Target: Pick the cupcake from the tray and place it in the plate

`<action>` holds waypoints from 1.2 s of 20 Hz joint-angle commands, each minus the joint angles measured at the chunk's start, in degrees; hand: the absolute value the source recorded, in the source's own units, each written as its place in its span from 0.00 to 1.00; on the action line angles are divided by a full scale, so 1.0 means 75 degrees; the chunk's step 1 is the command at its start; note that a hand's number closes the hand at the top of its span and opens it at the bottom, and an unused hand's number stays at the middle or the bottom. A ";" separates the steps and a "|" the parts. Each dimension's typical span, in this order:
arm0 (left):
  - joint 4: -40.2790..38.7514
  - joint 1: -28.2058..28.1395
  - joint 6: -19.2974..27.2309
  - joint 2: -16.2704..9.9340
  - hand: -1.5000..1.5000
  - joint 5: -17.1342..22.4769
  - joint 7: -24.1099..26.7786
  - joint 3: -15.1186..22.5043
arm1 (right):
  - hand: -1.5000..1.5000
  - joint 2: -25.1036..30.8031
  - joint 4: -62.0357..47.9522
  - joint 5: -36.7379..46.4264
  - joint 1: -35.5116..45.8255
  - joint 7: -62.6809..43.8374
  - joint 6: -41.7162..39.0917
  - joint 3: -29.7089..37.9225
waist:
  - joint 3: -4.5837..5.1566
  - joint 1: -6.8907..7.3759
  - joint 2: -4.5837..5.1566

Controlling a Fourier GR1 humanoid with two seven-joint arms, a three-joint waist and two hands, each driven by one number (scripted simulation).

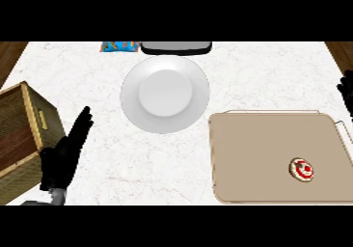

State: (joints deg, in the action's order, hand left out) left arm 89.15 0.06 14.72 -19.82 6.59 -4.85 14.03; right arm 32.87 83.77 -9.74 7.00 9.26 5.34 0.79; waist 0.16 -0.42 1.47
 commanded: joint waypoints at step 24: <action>-0.0500 -0.0748 -0.0267 -0.1086 0.50 -0.0602 0.1663 -0.1056 | 0.00 -0.3185 0.4862 0.1086 -0.5529 0.0553 0.5707 -0.1161 | 0.0010 0.0024 -0.0179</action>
State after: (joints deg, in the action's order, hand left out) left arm 85.42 -5.40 13.24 -28.32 1.97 6.76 6.18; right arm 4.10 118.70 -6.87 -26.78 20.26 47.84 -3.70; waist 0.15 -0.99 -0.21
